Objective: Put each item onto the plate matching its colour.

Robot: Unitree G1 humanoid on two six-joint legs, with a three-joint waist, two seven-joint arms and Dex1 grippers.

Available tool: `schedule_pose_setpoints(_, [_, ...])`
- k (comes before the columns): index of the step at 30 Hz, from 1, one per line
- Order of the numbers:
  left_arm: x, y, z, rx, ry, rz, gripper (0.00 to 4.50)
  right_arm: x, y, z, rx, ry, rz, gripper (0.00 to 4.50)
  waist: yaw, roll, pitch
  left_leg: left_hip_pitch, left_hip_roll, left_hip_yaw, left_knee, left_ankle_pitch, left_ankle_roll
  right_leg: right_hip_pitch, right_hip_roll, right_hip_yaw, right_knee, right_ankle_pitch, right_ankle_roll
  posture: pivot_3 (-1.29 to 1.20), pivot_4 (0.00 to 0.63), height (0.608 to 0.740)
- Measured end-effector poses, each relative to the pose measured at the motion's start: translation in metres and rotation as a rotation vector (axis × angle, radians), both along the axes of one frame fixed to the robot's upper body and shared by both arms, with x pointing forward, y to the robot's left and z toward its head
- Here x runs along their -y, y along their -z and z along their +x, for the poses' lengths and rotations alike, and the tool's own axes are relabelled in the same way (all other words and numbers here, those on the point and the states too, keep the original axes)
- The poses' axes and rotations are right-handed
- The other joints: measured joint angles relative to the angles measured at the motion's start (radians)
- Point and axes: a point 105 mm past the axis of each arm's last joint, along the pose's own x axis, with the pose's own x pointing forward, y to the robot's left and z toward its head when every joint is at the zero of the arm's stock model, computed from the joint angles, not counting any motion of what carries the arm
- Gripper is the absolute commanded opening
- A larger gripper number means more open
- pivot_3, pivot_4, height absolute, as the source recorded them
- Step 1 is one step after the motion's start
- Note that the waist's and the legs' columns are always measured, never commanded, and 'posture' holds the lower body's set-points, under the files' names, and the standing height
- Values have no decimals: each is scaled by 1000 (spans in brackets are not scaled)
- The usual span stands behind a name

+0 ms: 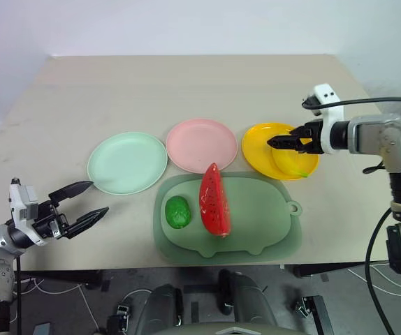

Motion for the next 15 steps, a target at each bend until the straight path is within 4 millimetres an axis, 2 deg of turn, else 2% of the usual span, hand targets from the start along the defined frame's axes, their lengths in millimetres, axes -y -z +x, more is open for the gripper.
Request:
schedule_pose_setpoints(3, [0, 0, 0, 0, -1, 0, 4500, -22, -5, -19, -29, -104, 12, 4493, 0, 0, 0, 0, 0, 0, 0, 0, 0, 0, 0, 0, 0, 0, 0, 0, 150, 736])
schedule_pose_setpoints(7, [0, 0, 0, 2, -1, 1, 4500, -62, -3, -38, -130, -229, 81, 4493, -1, 0, 0, 0, 1, 0, 1, 0, 0, 0, -1, 0, 1, 1, -1, 0, 150, 736])
schedule_pose_setpoints(13, [0, 0, 0, 1, -3, 1, 4500, -102, 15, -48, -201, -304, 130, 4493, 1, 0, 0, -1, 0, 0, 1, 0, -1, 0, -1, 0, 1, 1, -1, 0, 150, 736])
schedule_pose_setpoints(15, [0, 1, 0, 0, -6, -3, 4500, -108, 27, -48, -228, -277, 122, 4493, 2, 0, 0, -1, 0, 1, 1, 0, -1, 0, -1, 0, 0, 1, -1, 0, 150, 736])
